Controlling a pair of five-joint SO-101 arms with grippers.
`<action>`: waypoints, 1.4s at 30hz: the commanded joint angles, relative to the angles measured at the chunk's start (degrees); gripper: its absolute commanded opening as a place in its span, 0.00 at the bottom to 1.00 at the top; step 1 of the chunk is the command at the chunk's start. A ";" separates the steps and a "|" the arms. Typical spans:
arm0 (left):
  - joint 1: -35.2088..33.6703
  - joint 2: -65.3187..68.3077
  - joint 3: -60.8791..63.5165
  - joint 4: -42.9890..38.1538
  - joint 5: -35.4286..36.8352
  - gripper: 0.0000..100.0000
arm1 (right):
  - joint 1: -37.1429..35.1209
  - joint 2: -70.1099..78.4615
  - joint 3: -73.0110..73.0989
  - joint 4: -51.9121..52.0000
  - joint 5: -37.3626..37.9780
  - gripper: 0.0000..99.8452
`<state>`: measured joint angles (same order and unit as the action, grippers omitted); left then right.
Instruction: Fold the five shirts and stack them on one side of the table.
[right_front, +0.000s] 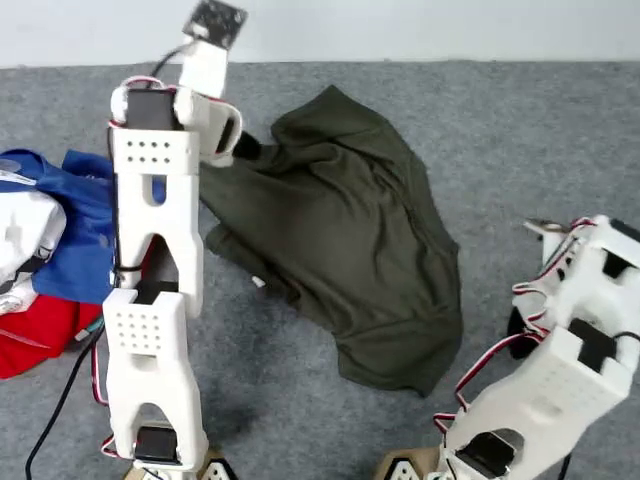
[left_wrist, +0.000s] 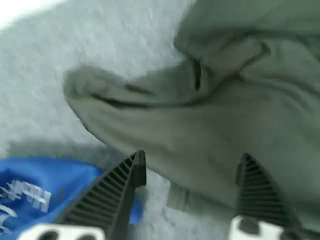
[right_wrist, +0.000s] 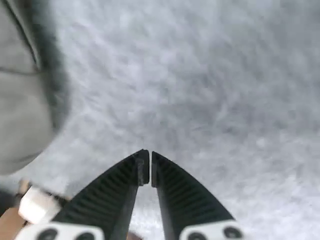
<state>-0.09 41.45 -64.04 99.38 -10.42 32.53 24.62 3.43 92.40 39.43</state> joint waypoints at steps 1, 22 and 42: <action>0.44 -1.32 3.38 1.05 -0.53 0.29 | -3.03 -5.32 -3.16 7.87 0.62 0.02; -4.48 -1.58 11.30 1.14 2.20 0.29 | -29.85 5.49 -2.81 0.22 -10.81 0.31; -6.07 -0.97 22.73 1.05 2.20 0.29 | -14.64 1.45 -2.90 2.68 -8.62 0.01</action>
<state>-5.80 41.54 -41.01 99.38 -8.84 17.05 30.68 1.14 92.66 30.02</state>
